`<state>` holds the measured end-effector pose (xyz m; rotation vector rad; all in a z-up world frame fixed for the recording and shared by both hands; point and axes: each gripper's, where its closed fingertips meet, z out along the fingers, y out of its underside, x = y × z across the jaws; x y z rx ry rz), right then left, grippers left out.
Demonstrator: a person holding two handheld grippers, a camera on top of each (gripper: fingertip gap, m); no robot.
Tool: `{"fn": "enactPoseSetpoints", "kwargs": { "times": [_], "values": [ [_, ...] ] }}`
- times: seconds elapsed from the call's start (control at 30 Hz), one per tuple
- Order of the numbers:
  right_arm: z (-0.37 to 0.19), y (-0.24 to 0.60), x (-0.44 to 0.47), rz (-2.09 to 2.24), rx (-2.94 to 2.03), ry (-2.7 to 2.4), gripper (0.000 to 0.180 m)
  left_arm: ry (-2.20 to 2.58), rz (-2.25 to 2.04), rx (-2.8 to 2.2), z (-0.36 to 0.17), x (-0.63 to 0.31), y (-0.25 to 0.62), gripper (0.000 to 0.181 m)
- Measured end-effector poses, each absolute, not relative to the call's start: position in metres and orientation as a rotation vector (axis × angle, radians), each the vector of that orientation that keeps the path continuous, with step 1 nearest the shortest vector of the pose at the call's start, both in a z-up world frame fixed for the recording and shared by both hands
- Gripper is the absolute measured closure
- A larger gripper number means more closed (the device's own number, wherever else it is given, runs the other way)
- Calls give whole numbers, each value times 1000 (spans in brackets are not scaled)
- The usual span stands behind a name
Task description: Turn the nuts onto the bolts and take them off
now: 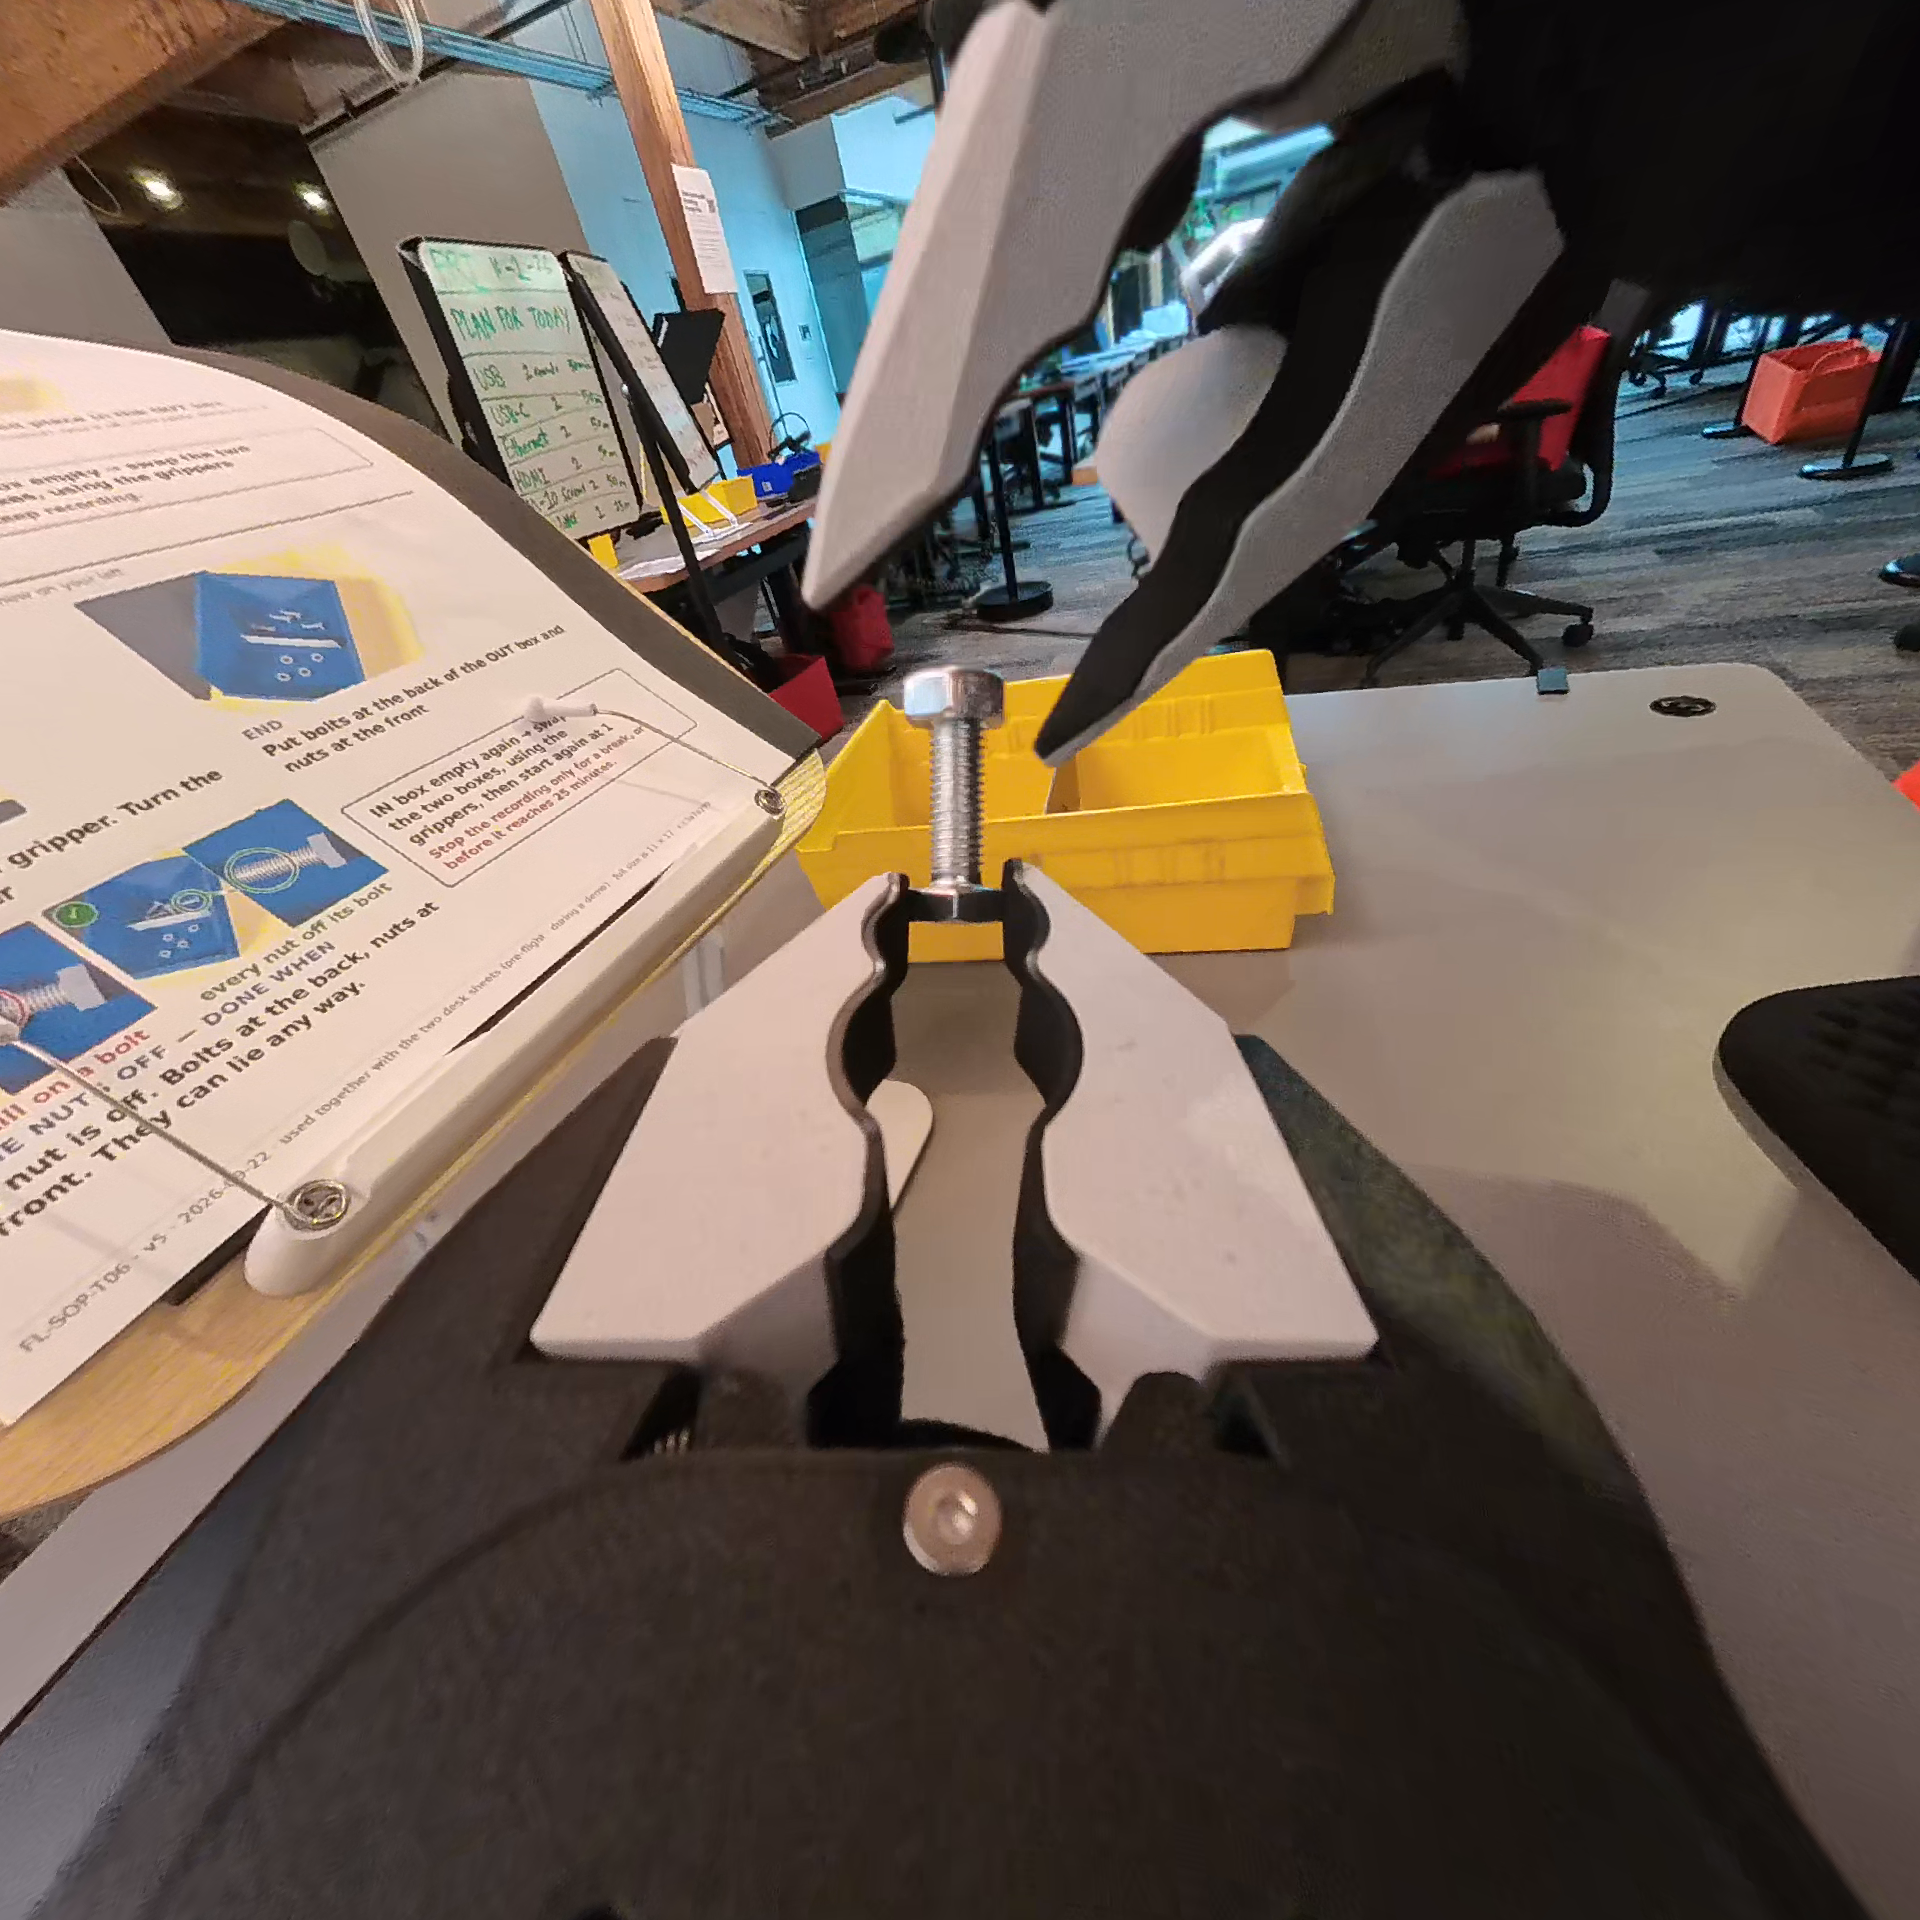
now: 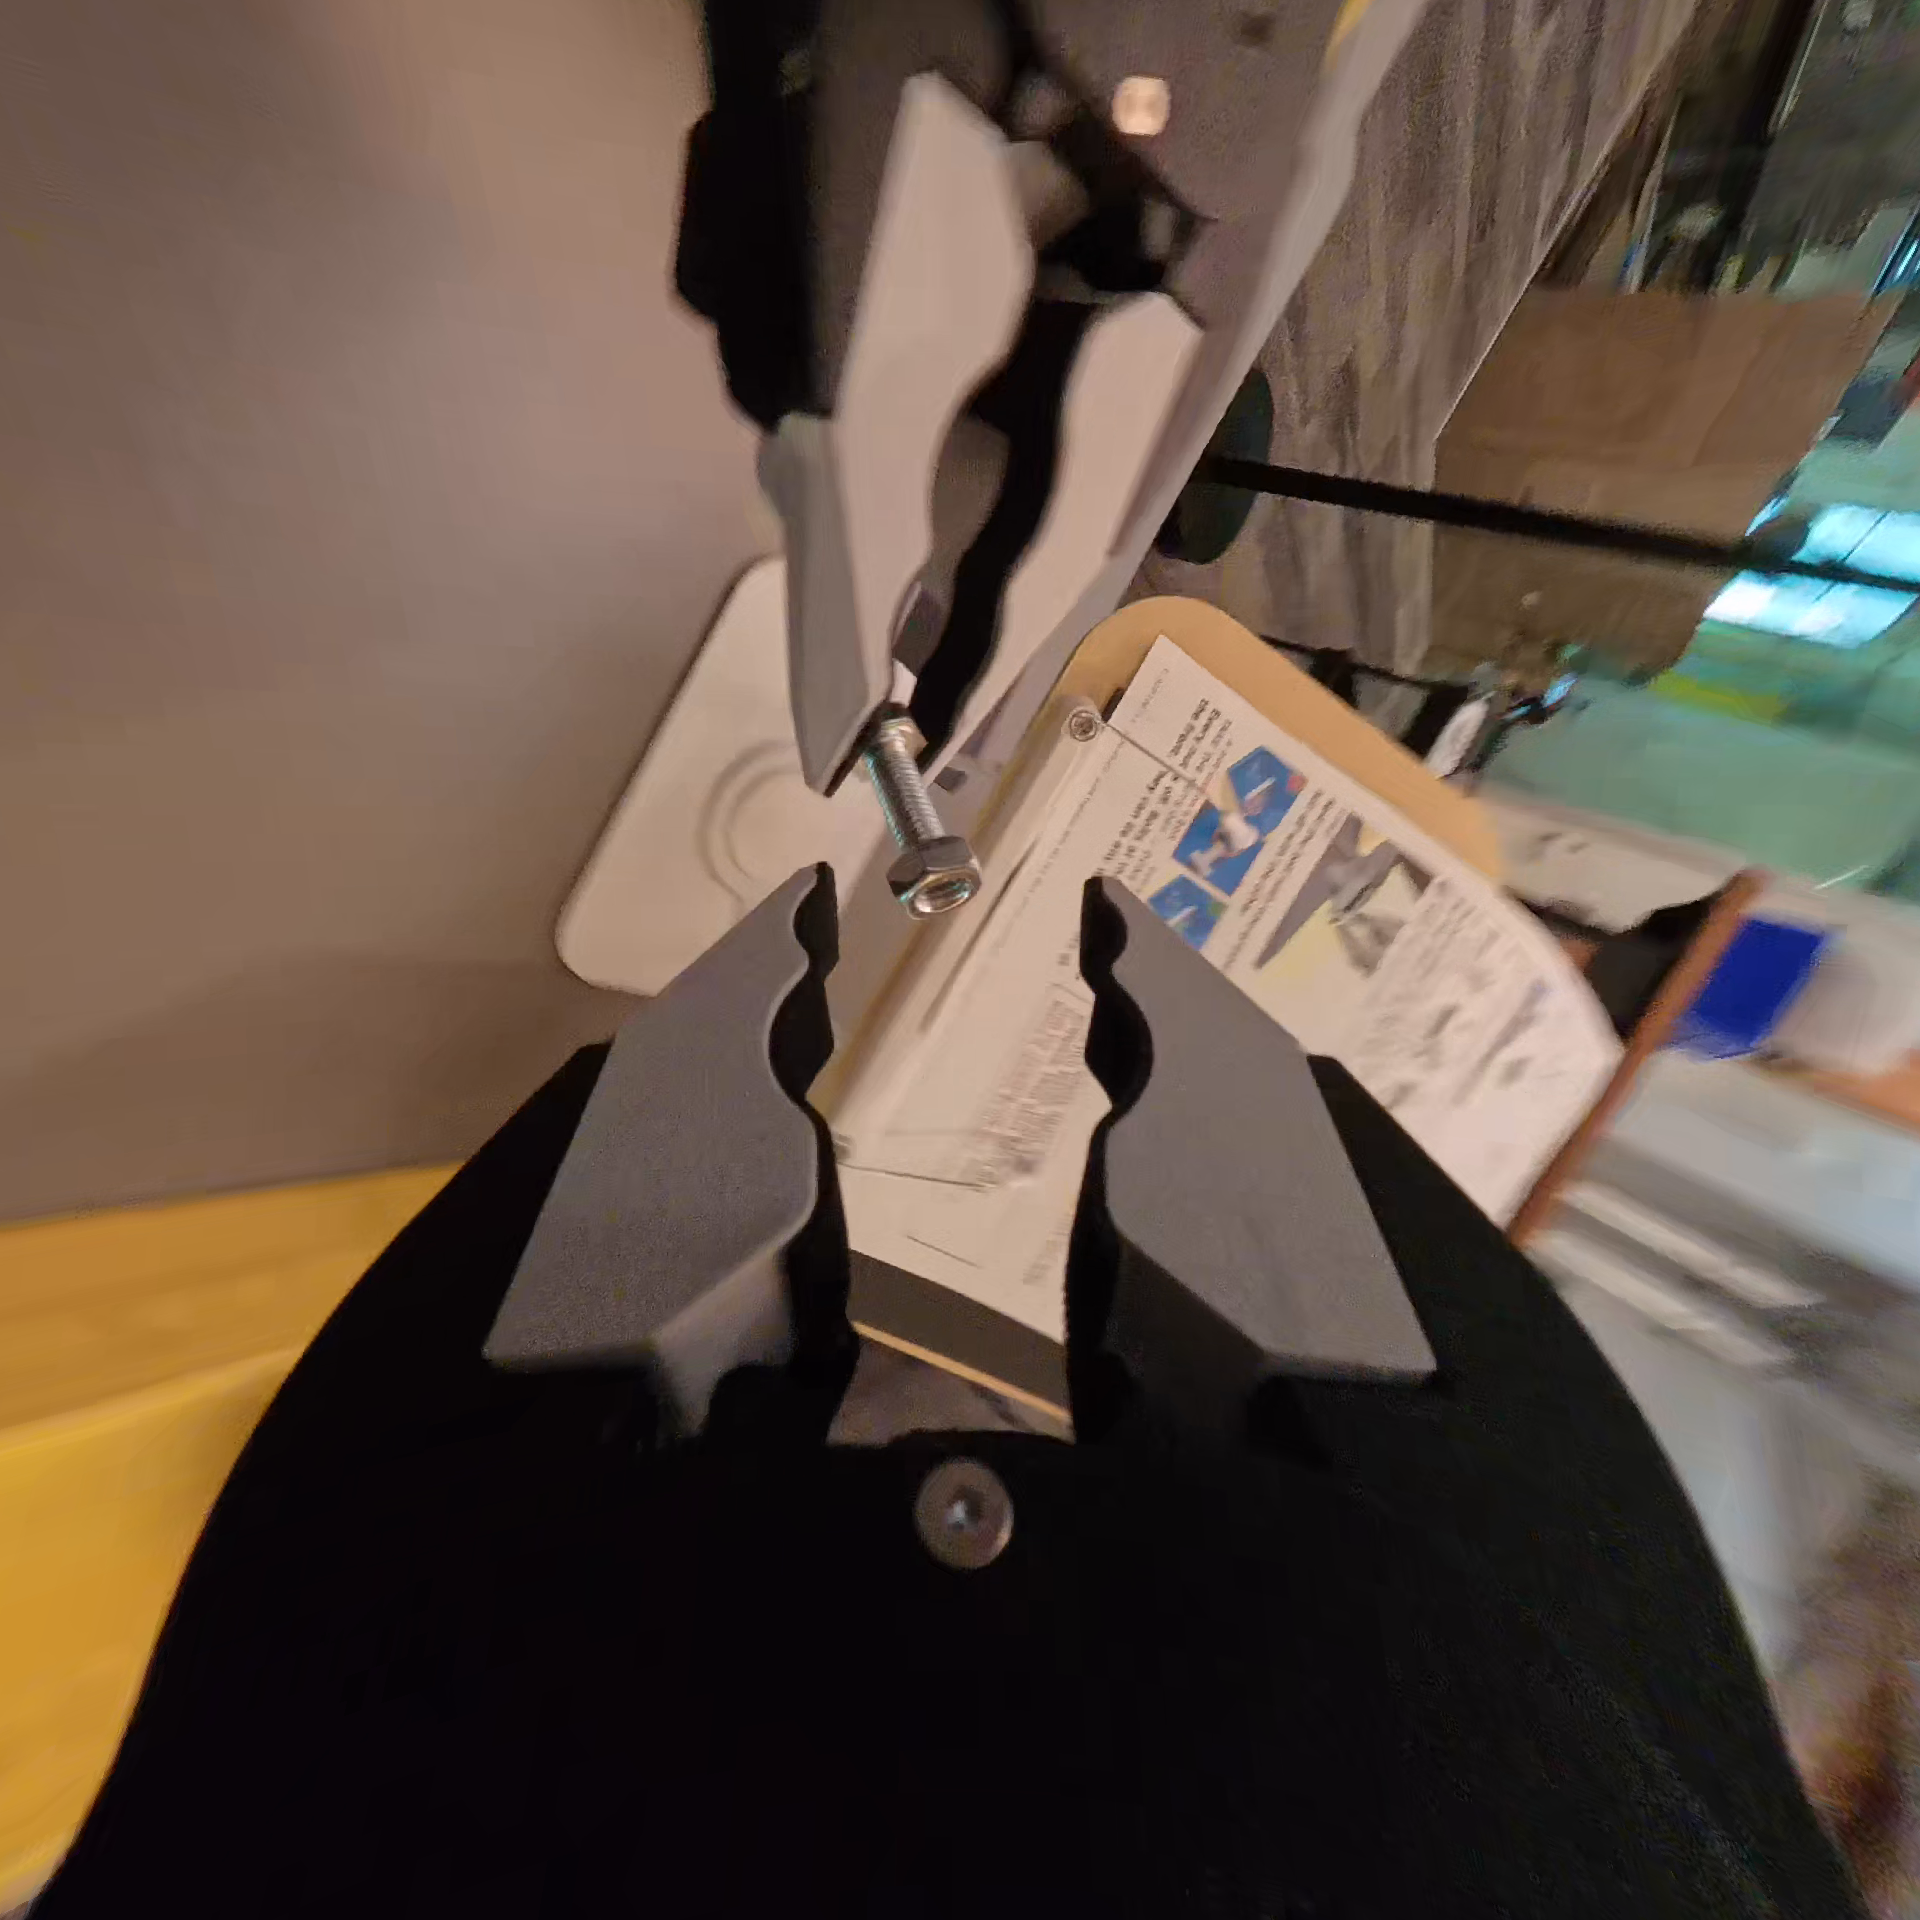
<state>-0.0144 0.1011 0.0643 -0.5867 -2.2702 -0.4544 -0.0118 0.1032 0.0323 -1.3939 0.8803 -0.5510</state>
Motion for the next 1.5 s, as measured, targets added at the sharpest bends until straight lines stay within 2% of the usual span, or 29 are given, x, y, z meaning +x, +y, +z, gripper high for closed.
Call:
{"fn": "enactPoseSetpoints", "kwargs": {
  "times": [0.03,0.1,0.2,0.33,0.43,0.53,0.7,0.9,1.13,1.37,1.5],
  "values": [
    [67,101,-14,-348,-711,-2244,135,876,-552,-1390,33,-12,103,165],
    [70,100,-12,-97,-1007,-2183,134,869,-548,-1386,35,-13,103,165],
    [72,101,-9,286,-1381,-2031,143,872,-525,-1384,36,-13,103,165],
    [68,97,-7,688,-1681,-1858,144,881,-487,-1381,36,-12,103,165],
    [61,97,-6,751,-1729,-1831,148,885,-476,-1380,36,-10,103,165],
    [63,94,-10,834,-1726,-1799,159,891,-465,-1382,35,-9,103,165],
    [63,96,-9,855,-1720,-1799,164,896,-462,-1381,35,-9,103,164],
    [59,95,-7,612,-1473,-2031,164,903,-481,-1389,33,-7,102,165],
    [55,95,-3,-108,-833,-2351,164,910,-552,-1395,30,-6,100,165],
    [60,98,-7,-781,-216,-2311,164,888,-666,-1393,33,-8,97,165],
    [63,97,-10,-923,-84,-2237,164,870,-708,-1381,37,-10,96,165]
  ]
}}
